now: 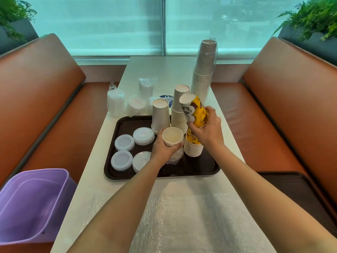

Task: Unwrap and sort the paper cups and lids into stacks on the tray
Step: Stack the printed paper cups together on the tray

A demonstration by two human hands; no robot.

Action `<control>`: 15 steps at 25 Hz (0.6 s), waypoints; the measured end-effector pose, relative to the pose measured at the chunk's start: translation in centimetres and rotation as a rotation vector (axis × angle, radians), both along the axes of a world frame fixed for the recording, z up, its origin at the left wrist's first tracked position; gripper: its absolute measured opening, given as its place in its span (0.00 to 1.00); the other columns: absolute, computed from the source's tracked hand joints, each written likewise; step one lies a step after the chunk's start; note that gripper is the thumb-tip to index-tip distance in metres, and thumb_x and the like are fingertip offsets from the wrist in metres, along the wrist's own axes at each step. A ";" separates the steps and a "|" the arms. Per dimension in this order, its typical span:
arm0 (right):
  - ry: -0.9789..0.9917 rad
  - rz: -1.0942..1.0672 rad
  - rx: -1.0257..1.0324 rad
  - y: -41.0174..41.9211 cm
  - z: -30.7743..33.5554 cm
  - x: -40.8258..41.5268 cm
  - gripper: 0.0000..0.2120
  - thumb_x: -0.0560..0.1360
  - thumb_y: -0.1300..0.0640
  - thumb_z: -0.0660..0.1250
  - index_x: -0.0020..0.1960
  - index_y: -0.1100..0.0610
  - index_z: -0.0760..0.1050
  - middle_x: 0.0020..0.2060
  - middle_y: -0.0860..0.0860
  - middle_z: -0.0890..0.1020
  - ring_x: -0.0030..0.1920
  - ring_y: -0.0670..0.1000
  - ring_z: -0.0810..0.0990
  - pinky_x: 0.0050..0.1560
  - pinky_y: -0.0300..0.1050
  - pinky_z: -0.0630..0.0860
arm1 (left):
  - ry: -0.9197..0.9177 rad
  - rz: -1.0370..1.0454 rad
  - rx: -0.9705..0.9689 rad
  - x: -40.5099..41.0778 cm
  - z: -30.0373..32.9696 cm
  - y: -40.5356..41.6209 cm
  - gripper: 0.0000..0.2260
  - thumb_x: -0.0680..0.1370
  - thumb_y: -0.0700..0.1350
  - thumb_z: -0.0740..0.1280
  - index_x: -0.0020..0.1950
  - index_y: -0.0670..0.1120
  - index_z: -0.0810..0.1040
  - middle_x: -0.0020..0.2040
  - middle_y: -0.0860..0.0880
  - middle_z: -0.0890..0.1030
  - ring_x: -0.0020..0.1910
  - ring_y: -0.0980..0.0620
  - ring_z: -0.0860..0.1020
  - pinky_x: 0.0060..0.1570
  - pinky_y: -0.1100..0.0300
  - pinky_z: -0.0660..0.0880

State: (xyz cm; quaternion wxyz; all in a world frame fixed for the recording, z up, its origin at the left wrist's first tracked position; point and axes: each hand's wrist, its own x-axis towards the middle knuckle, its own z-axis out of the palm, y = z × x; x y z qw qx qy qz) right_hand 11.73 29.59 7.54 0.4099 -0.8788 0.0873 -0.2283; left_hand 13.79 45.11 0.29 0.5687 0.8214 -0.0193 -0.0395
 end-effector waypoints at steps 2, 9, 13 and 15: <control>0.085 0.000 0.067 -0.4 -1.9 0.0 0.31 0.69 0.44 0.72 0.65 0.54 0.64 0.56 0.55 0.76 0.57 0.57 0.74 0.54 0.52 0.75 | -0.014 0.002 0.001 0.0 0.0 0.0 0.35 0.66 0.48 0.78 0.68 0.50 0.65 0.61 0.50 0.73 0.59 0.55 0.70 0.57 0.61 0.67; 0.341 0.060 0.210 -0.9 -5.3 -0.1 0.35 0.72 0.48 0.72 0.71 0.55 0.59 0.66 0.53 0.73 0.66 0.57 0.72 0.64 0.55 0.72 | 0.068 0.008 0.024 0.4 -0.3 -0.1 0.38 0.66 0.51 0.78 0.71 0.50 0.63 0.66 0.49 0.72 0.64 0.52 0.70 0.60 0.60 0.66; 0.017 -0.040 -0.063 0.0 -3.9 -0.4 0.41 0.71 0.47 0.71 0.75 0.59 0.54 0.74 0.59 0.59 0.73 0.58 0.58 0.72 0.53 0.59 | 0.096 0.018 0.026 0.1 -0.3 0.0 0.37 0.66 0.51 0.78 0.71 0.49 0.64 0.66 0.49 0.73 0.66 0.50 0.70 0.60 0.60 0.65; -0.305 0.021 -0.472 0.6 -3.1 -0.2 0.32 0.72 0.49 0.65 0.71 0.60 0.60 0.71 0.63 0.63 0.72 0.61 0.59 0.70 0.56 0.57 | 0.092 0.034 0.005 0.0 -0.4 0.0 0.36 0.66 0.48 0.78 0.70 0.48 0.66 0.64 0.48 0.75 0.64 0.50 0.72 0.60 0.59 0.68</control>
